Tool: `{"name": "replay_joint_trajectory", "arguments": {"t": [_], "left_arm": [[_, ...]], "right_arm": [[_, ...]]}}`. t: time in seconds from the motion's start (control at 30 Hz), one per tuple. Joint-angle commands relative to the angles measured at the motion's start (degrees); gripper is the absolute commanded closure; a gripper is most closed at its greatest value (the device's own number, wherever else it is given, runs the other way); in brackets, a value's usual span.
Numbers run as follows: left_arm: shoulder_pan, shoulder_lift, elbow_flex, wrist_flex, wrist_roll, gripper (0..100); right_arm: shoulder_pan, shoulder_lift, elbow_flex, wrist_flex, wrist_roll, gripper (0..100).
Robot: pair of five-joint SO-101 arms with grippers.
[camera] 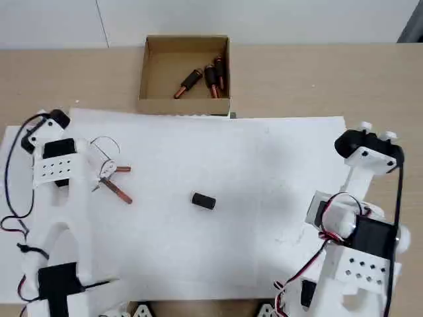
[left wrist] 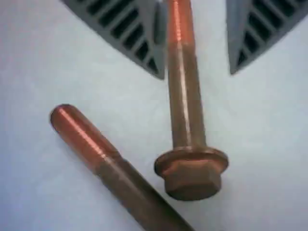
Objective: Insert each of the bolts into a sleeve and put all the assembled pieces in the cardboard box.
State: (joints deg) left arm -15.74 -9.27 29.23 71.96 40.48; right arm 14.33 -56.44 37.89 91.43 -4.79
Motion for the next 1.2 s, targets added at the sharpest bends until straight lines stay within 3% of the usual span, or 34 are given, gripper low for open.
{"name": "replay_joint_trajectory", "arguments": {"t": [0.0,0.4,0.87,1.0,1.17], "left_arm": [[-0.18,-0.44,1.36,-3.34,-0.44,91],[0.7,0.0,4.44,-10.02,-0.44,91],[2.29,14.95,-0.92,-10.11,1.41,92],[2.2,17.67,-0.66,-11.69,1.41,99],[2.37,18.9,-1.01,-11.69,1.41,100]], "right_arm": [[0.31,-0.57,-0.35,-0.92,-0.18,99.5],[0.31,-0.57,-0.35,-0.92,-0.18,99.5],[0.31,-0.84,-0.35,-0.92,-0.18,99.5],[0.31,-0.84,-0.35,-0.92,-0.18,99.5],[0.22,-0.84,-0.35,-0.92,-0.18,99.5]]}}
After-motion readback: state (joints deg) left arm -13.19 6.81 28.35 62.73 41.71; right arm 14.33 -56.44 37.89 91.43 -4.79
